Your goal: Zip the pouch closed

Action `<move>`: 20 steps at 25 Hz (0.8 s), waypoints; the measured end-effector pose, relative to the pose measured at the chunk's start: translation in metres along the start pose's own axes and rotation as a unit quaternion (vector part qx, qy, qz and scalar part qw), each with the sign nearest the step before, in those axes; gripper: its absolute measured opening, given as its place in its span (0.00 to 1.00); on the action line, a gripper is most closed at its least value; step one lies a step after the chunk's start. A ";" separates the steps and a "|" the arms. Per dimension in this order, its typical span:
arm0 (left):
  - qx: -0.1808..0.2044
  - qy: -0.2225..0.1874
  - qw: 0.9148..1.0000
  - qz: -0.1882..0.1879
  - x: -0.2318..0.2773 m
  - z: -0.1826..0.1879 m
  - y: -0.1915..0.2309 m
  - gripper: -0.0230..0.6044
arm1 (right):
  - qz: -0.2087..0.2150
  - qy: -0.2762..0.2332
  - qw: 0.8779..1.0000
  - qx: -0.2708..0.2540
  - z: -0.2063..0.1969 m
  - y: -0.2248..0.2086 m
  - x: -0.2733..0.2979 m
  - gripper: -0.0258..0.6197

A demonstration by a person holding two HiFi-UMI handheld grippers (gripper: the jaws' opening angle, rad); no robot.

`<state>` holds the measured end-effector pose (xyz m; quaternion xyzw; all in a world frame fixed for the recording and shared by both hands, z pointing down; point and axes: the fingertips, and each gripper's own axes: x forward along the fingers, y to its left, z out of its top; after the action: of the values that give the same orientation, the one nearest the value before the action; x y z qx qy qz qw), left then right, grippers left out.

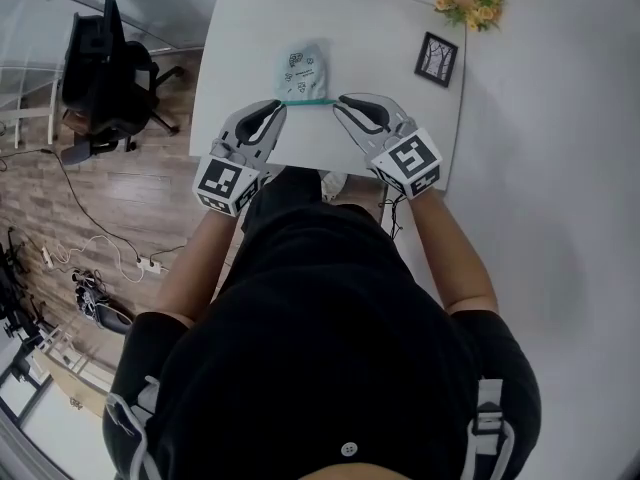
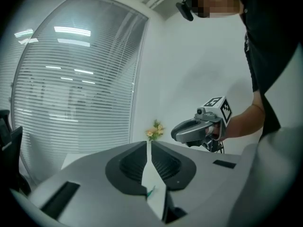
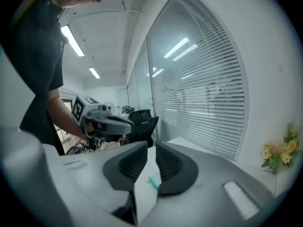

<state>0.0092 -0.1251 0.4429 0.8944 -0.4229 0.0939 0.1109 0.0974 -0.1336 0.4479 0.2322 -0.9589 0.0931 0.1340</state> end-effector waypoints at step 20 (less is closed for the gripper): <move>0.019 -0.090 0.996 -0.017 -0.013 0.088 -0.035 0.05 | -0.012 -0.133 0.991 -0.013 0.093 0.017 -0.041 0.06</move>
<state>0.0351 -0.1181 0.3506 0.9084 -0.4138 0.0197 0.0568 0.1047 -0.1240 0.3451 0.2527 -0.9663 0.0475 0.0090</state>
